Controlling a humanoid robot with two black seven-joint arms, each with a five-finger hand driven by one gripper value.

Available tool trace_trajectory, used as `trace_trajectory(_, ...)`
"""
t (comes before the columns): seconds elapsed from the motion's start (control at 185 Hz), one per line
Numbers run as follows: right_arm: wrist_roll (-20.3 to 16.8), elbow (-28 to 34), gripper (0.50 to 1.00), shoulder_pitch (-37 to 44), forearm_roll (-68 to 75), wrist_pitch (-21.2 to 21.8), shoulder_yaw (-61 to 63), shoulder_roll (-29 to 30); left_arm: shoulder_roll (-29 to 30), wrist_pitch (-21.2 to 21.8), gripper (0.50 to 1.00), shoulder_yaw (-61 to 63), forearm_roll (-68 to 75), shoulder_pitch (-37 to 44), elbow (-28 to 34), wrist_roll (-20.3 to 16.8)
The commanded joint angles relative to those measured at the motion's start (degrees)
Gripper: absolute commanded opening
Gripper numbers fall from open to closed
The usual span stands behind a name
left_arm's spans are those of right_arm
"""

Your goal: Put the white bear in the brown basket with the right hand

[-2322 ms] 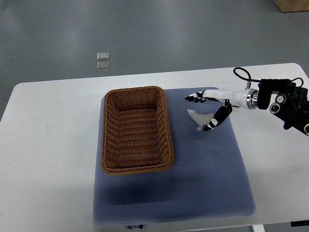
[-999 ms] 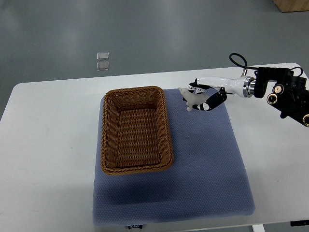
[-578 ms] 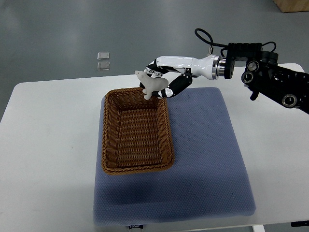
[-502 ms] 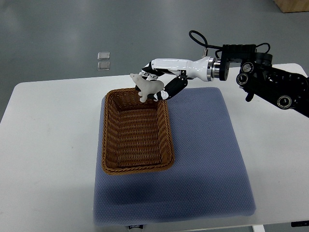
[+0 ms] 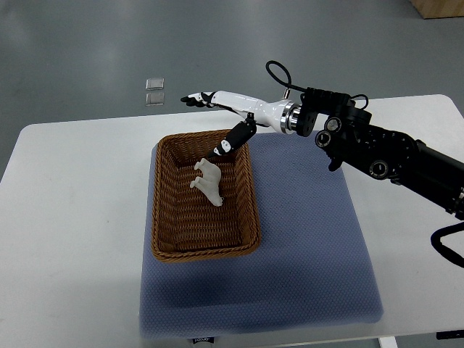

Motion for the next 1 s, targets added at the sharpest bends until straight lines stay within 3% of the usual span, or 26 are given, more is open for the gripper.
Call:
trace_trajectory(0.0,-0.4,0.1,0.940,-1.4,3.9,0.5,2.1,-1.5,0.0,-0.1,1.000,0.0,0.0,0.0,-0.2,0.0)
trace_trajectory(0.329,-0.7,0.0,0.938,-4.2,12.9,2.2,2.4,-3.8,0.0,-0.1,1.000,-0.1,0.0,0.0,-0.4,0.0)
trace_trajectory(0.578,-8.6,-1.0,0.938,-7.1,31.2,3.3,2.3,-5.4,0.0,-0.1,1.000,0.0,0.0,0.0,-0.3,0.0)
trace_trajectory(0.902,-9.4,-4.9,0.938,-8.9,47.5,3.4,2.2,-7.1,0.0,-0.1,1.000,0.0,0.0,0.0,-0.5,0.0)
trace_trajectory(0.994,-11.3,-5.3,0.938,-9.8,52.9,3.9,2.3,-8.1,0.0,-0.1,1.000,0.0,0.0,0.0,-0.4,0.0)
